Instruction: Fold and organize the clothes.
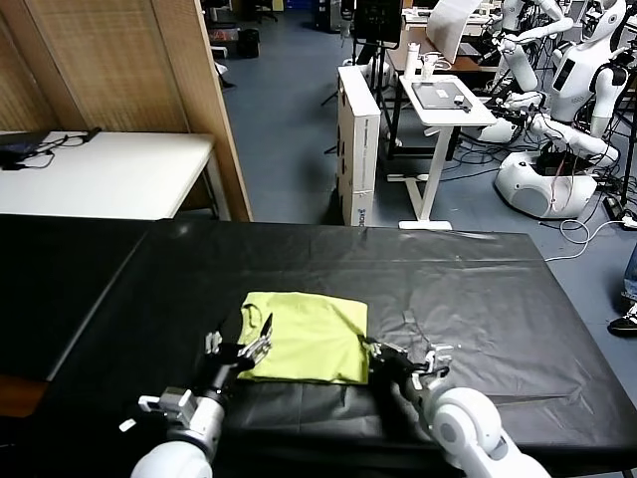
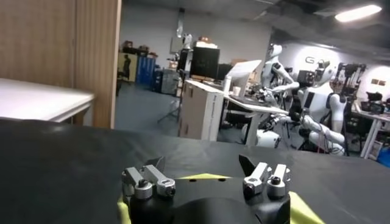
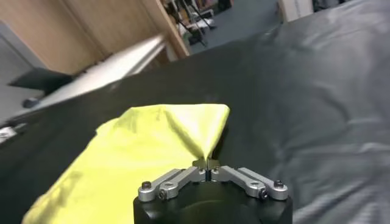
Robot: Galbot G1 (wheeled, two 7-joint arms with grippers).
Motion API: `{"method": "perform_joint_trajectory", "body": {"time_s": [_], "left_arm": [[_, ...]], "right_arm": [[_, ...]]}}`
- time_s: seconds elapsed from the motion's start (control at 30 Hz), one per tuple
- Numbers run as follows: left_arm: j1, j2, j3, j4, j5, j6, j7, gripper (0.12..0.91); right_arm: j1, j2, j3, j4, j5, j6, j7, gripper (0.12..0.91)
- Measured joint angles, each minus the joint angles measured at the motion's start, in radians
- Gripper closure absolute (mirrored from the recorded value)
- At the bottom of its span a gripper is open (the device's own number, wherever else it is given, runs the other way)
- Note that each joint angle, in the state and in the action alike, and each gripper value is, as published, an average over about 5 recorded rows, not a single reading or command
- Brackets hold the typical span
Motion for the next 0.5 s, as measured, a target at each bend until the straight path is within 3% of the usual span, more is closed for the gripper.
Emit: {"method": "perform_joint_trajectory", "body": {"time_s": [0.2, 0.3, 0.5], "left_arm": [[0.012, 0.025, -0.012, 0.001, -0.036, -0.041, -0.051, 0.123], [0.028, 0.048, -0.026, -0.006, -0.049, -0.053, -0.071, 0.123], [0.101, 0.128, -0.067, -0.035, -0.053, -0.084, -0.076, 0.123]], "right_arm": [[-0.044, -0.062, 0.066, 0.052, -0.064, 0.031, -0.041, 0.288], [-0.086, -0.092, 0.112, 0.080, -0.142, 0.094, -0.056, 0.159], [-0.251, -0.104, 0.256, 0.142, -0.341, 0.324, -0.076, 0.119]]}}
